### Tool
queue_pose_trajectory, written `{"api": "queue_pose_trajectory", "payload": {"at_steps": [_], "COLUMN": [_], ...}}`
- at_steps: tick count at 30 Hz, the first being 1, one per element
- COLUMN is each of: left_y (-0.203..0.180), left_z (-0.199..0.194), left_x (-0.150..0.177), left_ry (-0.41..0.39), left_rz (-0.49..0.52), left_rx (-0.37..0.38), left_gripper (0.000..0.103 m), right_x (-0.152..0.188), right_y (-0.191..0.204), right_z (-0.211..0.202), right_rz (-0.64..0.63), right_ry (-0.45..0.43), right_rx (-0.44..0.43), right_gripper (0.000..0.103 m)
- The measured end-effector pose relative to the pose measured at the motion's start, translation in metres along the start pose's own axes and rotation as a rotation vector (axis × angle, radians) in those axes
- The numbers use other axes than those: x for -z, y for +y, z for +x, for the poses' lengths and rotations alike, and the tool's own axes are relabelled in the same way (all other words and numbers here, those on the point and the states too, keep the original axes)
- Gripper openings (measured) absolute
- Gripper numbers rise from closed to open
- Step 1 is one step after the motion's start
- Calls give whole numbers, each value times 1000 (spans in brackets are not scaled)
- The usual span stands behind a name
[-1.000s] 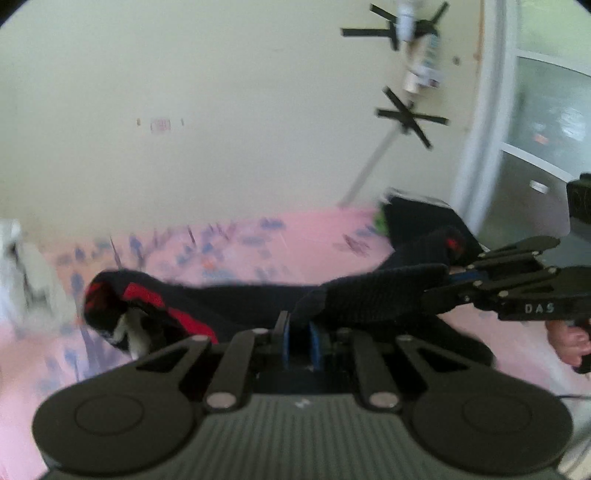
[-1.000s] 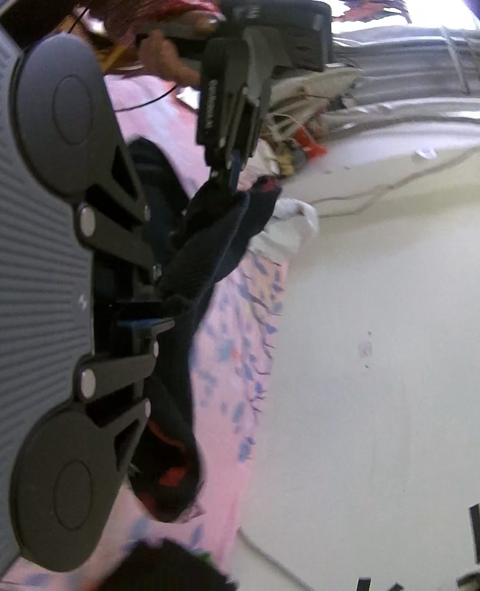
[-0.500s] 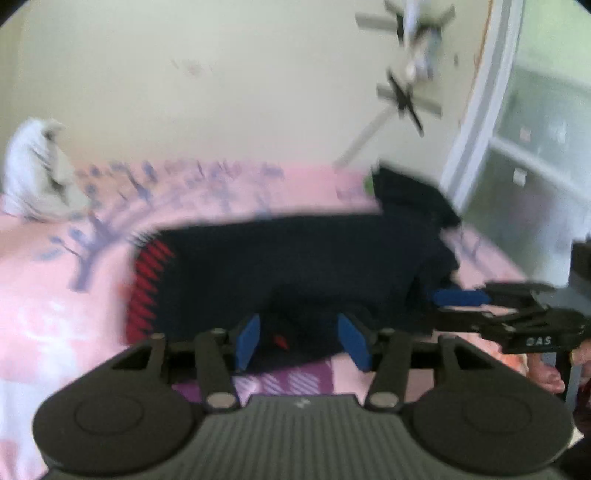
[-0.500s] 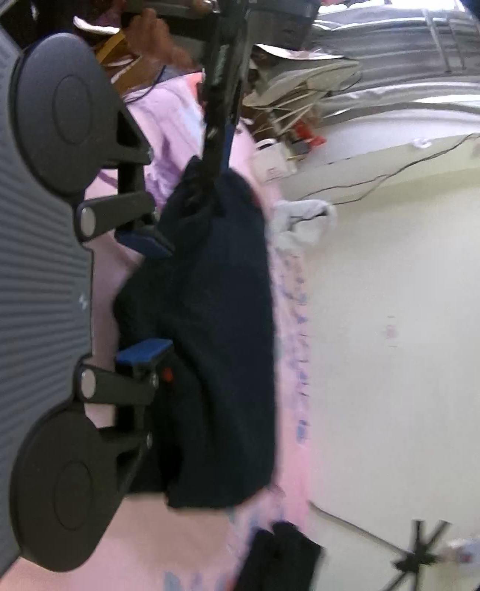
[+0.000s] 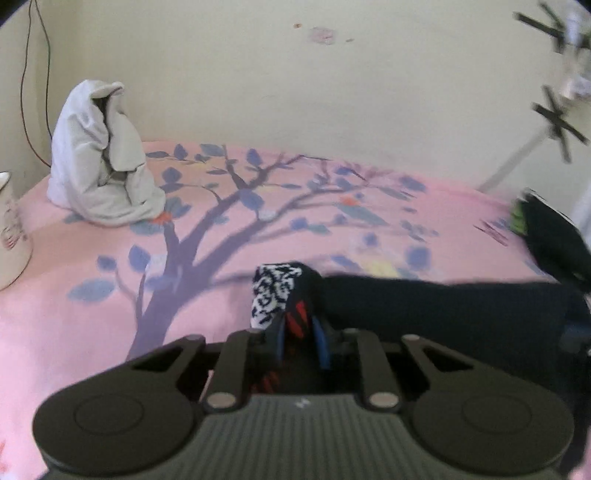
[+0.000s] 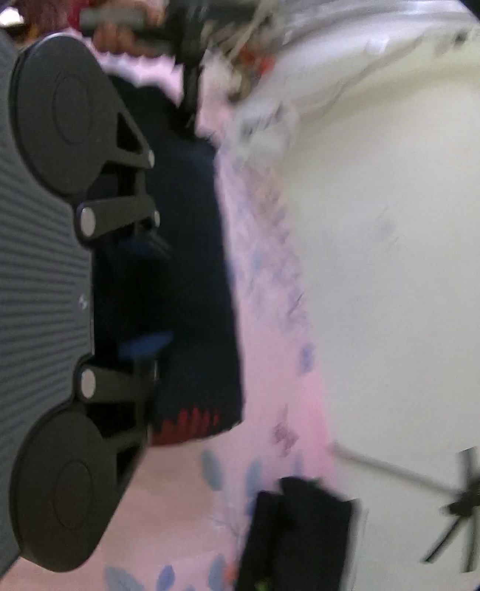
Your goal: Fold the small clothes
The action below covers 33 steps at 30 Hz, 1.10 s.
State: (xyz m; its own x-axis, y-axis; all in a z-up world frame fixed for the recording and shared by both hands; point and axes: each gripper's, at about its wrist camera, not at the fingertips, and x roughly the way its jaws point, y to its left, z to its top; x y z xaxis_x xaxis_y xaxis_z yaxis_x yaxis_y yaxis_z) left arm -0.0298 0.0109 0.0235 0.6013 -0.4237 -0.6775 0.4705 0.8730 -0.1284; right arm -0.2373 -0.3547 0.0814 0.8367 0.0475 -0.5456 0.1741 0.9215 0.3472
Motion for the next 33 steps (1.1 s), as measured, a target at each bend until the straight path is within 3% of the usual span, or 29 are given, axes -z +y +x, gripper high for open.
{"api": "queue_pose_trajectory", "payload": {"at_steps": [3,6,7,8,11,15,18,20,21,22,24,26,28,29,30,31,33], "left_y": [3,5,8,11,17,-15,-43,-52,-55,-57,-64,-66,-62,-58,-53,-50,-53], "left_z": [5,-8,-21,-33,-69,-69,-46,-24,-13,-7,-10,-12,-17,-23,-30,-37,-50], "left_x": [-6,1,7,12,21,13,16,23,29,37,47,47,43,41,38,38,37], "left_ry": [-13,-10,-26,-46,-119,-110,-56,2,25,-13,-69,-60,-26,-3,4,-11,-40], "left_rz": [-6,31,33,21,-50,-12,40,51,58,78,143,139,108,74,51,39,35], "left_rx": [-20,-28,-21,-4,93,279,309,306,284,274,248,231,237,255,292,352,440], "left_gripper": [19,25,29,31,32,32,31,31,31,33,34,34,32,34,35,35,35], "right_x": [-12,-8,-4,1,3,-11,-11,-5,-2,0,1,-1,1,4,10,15,24], "right_y": [-14,-12,-12,-13,-11,25,45,35,20,1,-45,-45,-46,-50,-54,-57,-65], "right_z": [13,-2,-11,-24,-50,-40,-7,16,23,26,26,15,-3,-15,-31,-44,-73], "right_rz": [120,114,111,113,160,137,80,33,13,55,379,380,410,448,475,484,486], "right_ry": [1,-2,-10,-25,-82,-99,-8,19,-8,-36,-43,-80,-97,-107,-130,-149,-171], "right_rx": [-17,-33,-43,-53,-75,-193,-213,-74,-12,-4,-152,-104,-116,-137,-157,-152,-113], "right_gripper": [9,12,19,33,52,50,47,10,0,0,0,0,0,9,26,53,60]}}
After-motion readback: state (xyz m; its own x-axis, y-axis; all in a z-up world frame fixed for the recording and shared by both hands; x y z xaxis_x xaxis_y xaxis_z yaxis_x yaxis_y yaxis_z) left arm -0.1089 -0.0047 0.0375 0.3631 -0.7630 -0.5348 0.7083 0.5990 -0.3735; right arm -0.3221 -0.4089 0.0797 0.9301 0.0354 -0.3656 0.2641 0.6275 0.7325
